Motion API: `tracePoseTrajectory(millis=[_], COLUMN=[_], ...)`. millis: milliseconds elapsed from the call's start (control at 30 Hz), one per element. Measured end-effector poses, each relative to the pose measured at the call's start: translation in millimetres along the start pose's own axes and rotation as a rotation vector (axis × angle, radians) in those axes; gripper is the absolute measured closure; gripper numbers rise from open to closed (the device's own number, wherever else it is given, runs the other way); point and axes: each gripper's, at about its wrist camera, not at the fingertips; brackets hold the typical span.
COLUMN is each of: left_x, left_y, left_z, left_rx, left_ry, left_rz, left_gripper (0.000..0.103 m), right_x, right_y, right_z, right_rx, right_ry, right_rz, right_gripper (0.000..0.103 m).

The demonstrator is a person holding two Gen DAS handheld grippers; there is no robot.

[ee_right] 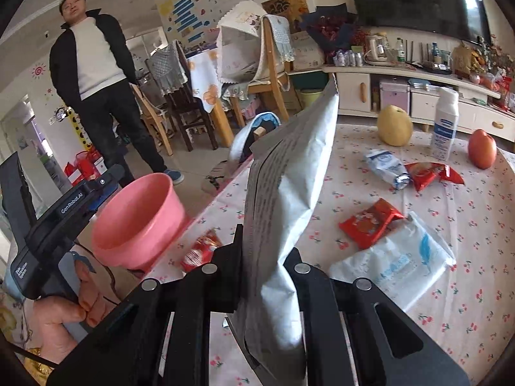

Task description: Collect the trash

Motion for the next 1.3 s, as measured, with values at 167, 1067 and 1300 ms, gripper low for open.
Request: tracePoseTrajectory(millis=[167, 1067, 1300], left_x=[-36, 29, 40], left_y=[3, 87, 86], left_z=[7, -89, -96], left_rx=[-0.015, -0.706, -0.702], left_ry=[-0.130, 0.202, 0.262], left_rz=[0.037, -0.201, -0.197], left_gripper=[0.071, 0.056, 0.054], right_x=[-39, 30, 34], right_y=[23, 28, 29], right_z=[17, -39, -38], right_rx=[-0.001, -0.082, -0.086], right_ry=[-0.044, 0.059, 0.068], right_rz=[0.041, -0.040, -0.042], right_gripper=[0.088, 0.088, 0.088])
Point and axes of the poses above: each gripper's, at about its wrist camera, not at the fingertips, and y roughly the way its jaws point, x to its right, z to its top, and after that the axes turned 8 degrees about -z, right-handed
